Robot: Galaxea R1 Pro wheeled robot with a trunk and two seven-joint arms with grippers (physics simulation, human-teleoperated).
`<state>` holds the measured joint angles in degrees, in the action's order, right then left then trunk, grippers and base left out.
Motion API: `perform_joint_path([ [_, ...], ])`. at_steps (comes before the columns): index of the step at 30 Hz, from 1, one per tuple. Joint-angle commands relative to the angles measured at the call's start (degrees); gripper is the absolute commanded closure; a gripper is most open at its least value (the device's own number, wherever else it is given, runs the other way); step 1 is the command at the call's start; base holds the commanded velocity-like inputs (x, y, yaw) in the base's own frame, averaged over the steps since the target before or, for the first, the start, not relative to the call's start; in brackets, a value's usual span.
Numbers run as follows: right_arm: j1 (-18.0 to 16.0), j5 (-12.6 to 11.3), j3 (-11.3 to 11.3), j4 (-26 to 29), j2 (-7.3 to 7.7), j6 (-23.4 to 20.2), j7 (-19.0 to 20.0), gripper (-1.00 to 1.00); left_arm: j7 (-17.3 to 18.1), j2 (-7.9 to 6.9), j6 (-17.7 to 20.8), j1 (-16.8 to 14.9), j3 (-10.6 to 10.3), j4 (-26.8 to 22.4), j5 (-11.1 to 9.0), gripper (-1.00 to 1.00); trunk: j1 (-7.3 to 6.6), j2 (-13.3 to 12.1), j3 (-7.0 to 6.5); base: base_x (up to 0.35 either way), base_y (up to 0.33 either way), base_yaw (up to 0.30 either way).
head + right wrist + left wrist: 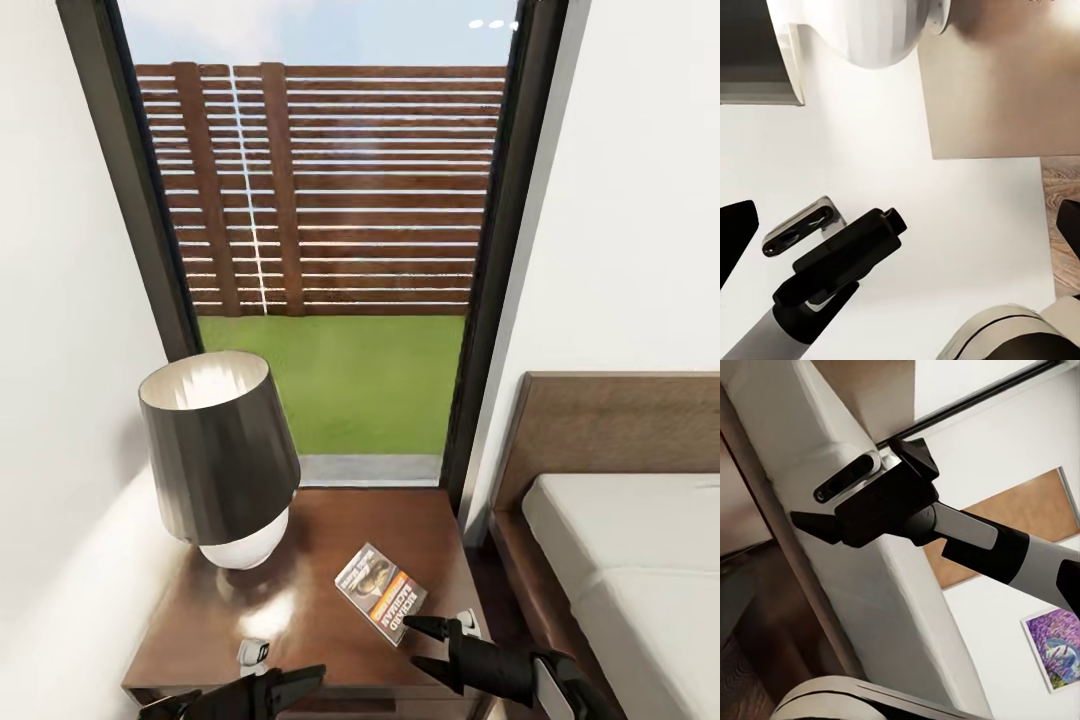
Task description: In the bedroom, move the book from the bed onto either nightstand, and place the two sandals side by side next to the bed.
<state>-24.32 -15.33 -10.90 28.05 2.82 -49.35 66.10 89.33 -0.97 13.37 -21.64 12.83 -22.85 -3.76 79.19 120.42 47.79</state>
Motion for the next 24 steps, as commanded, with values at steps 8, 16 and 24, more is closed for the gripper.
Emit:
perform_joint_path([
  [8, 0.0, 0.0, -0.1, 0.0, -0.07, -0.2, 0.0, -1.0, 0.2, 0.01, 0.6, 0.0, 0.1, 0.0, 0.1, -1.0, -1.77, -3.2, -1.39, 0.0, 0.0, 0.0],
  [16, 0.0, 0.1, 0.0, 0.2, -0.1, 0.4, -0.1, -1.0, -0.4, -0.08, 0.5, 0.0, 0.1, 0.0, 0.1, -1.0, -3.53, -6.4, -2.82, 0.0, 0.0, 0.0],
  [24, 0.0, 0.8, -0.4, -0.5, 0.35, 14.1, -0.5, -1.0, -16.5, -0.39, 0.3, 0.0, 0.1, 0.0, 0.2, -1.0, -5.29, -9.6, -4.26, 0.0, 0.0, 0.0],
])
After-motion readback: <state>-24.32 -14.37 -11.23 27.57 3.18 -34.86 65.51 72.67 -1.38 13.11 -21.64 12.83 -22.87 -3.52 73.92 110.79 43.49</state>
